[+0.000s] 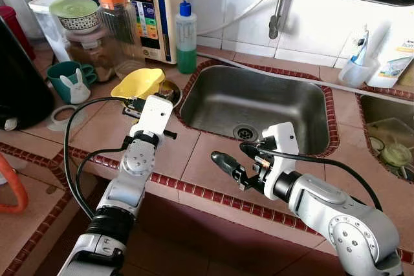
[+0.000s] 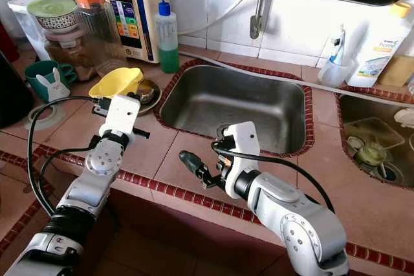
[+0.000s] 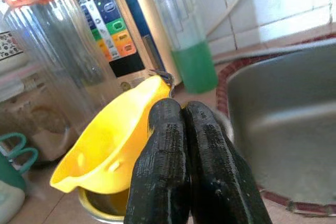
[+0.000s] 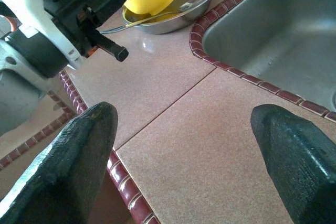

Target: Kitchen organization

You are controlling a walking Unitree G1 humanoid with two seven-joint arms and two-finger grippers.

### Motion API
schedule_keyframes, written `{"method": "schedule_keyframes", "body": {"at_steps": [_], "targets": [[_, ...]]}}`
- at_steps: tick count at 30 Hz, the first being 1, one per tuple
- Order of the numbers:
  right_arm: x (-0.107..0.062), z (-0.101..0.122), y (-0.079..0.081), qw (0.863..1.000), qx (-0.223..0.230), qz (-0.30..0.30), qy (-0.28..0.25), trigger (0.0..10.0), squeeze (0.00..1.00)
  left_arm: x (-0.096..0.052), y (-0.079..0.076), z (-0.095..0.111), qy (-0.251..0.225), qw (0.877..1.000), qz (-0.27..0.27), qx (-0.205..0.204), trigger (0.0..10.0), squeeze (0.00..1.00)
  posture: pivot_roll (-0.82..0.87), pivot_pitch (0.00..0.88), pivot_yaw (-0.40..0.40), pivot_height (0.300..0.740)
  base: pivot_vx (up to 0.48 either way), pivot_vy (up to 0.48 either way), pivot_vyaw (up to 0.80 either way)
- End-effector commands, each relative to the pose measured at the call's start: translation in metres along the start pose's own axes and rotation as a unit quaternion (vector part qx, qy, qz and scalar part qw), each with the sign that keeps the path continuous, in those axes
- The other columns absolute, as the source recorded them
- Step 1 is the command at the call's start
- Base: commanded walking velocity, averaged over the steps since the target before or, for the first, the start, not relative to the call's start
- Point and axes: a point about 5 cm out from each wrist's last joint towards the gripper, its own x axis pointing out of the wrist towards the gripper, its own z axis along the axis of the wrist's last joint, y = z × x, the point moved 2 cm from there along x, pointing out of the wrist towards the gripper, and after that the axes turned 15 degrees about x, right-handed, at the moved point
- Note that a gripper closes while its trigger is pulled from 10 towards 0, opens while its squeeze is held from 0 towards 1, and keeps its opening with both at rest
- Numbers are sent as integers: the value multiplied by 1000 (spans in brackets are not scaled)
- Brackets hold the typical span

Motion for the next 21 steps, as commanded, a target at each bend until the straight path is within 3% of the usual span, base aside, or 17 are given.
{"method": "schedule_keyframes", "body": {"at_steps": [1, 10, 12, 13, 15, 16, 18, 20, 21], "targets": [[-1, 4, 2, 1000, -11, 2, -7, 10000, 0, -1, -4, 6, -9, 1000, -13, -11, 353, 0, 104, 0, 2, 740, 0, 0, 0], [-1, 6, 0, 1000, -13, 0, -9, 10000, 0, -5, -12, 16, -28, 999, -32, -25, 863, 0, 108, 0, -6, 740, 0, 0, 0], [0, 8, -1, 1000, -15, -5, -14, 10000, 0, -5, -13, 28, -62, 997, -39, -24, 1059, 0, 109, 0, -7, 740, 0, 0, 0], [1, 13, -2, 999, -12, -10, -31, 10000, 0, -5, -16, 36, -84, 995, -48, -33, 2824, 0, 112, 0, -10, 740, 0, 0, 0], [2, 18, -4, 999, -7, -15, -50, 10000, 0, -6, -18, 44, -102, 992, -58, -44, 2824, 0, 113, 0, -11, 740, 0, 0, 0], [3, 28, -8, 996, 1, -24, -81, 10000, 0, -6, -21, 54, -120, 988, -66, -77, 3608, 0, 116, 0, -13, 740, 0, 0, 0], [3, 36, -12, 994, 8, -36, -104, 10000, 0, -7, -21, 64, -140, 983, -71, -98, 3843, 0, 117, 0, -15, 740, 0, 0, 0], [3, 46, -21, 990, 19, -54, -129, 10000, 0, -8, -20, 83, -172, 967, -85, -166, 3961, 0, 122, 0, -19, 740, 0, 0, 0], [3, 46, -21, 990, 19, -54, -129, 10000, 0, -8, -20, 83, -172, 967, -85, -166, 3961, 0, 122, 0, -19, 740, 0, 0, 0]]}}
